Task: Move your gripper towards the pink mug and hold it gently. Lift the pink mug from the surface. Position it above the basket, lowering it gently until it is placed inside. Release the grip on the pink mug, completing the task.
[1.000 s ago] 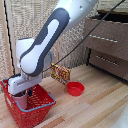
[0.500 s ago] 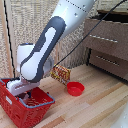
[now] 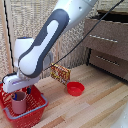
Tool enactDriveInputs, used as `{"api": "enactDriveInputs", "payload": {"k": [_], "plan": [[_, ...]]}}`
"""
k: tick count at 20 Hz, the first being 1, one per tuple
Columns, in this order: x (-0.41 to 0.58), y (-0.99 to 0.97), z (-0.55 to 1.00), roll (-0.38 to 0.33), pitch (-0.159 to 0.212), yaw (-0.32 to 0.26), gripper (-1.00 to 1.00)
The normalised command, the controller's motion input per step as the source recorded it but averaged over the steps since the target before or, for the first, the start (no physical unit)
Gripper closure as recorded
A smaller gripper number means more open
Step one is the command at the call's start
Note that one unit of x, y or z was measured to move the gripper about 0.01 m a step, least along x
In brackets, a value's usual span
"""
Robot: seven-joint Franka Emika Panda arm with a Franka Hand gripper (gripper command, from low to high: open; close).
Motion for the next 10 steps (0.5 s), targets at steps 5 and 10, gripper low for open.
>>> {"api": "enactDriveInputs", "payload": {"k": [5, 10], "plan": [[0.125, 0.00, 0.78, -0.042, 0.146, -0.055, -1.00], [0.147, -0.08, 0.63, 0.023, 0.155, -0.033, -1.00]]}}
